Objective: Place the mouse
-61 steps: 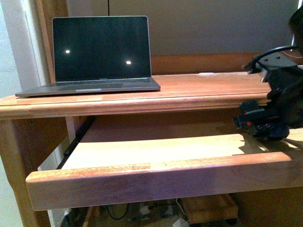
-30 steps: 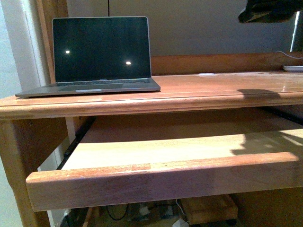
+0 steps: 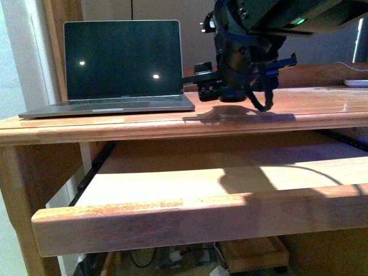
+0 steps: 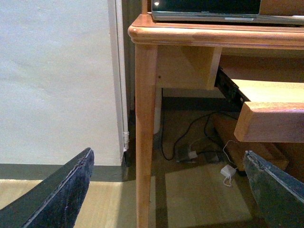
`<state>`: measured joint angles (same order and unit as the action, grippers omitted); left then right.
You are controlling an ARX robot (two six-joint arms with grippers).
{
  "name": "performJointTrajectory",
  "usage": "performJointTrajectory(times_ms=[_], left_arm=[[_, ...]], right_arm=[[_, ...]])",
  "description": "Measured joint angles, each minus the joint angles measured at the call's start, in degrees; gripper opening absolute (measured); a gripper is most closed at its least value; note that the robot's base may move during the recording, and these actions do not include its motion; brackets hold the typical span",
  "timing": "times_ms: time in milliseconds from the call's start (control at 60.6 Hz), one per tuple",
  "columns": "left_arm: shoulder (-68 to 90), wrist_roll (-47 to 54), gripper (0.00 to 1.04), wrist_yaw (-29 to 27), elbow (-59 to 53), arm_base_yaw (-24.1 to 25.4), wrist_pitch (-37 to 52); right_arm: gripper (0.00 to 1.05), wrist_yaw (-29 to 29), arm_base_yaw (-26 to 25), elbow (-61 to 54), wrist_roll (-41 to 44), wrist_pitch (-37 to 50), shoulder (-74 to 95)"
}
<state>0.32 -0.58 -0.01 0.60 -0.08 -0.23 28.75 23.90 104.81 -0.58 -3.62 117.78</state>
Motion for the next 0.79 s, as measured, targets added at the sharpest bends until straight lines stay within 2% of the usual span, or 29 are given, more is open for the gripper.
performJointTrajectory(times_ms=[66,99,330,396,561,743,792], left_arm=[[0.0,0.0,0.97,0.0,0.0,0.0,0.0],[0.0,0.0,0.97,0.0,0.0,0.0,0.0],[0.0,0.0,0.97,0.0,0.0,0.0,0.0],[0.0,0.0,0.97,0.0,0.0,0.0,0.0],[0.0,0.0,0.97,0.0,0.0,0.0,0.0],[0.0,0.0,0.97,0.0,0.0,0.0,0.0],[0.0,0.0,0.97,0.0,0.0,0.0,0.0]], right_arm=[[0.56,0.7,0.5,1.6,-0.3,0.6,2.0],[0.64,0.9,0.6,2.1,-0.5,1.1,2.6],[0.98,1.9,0.9,1.4,-3.0,6.8,2.8],[0.97,1.1,0.1,-1.7,-5.0,9.4,0.7],[0.97,-6.6,-4.2,-14.7,-8.4,18.4,-10.3],[0.97,-21.7,-10.4,-35.1,-7.8,25.9,-28.9],[0.97,-28.0,-12.4,-42.9,-7.5,27.3,-34.8]])
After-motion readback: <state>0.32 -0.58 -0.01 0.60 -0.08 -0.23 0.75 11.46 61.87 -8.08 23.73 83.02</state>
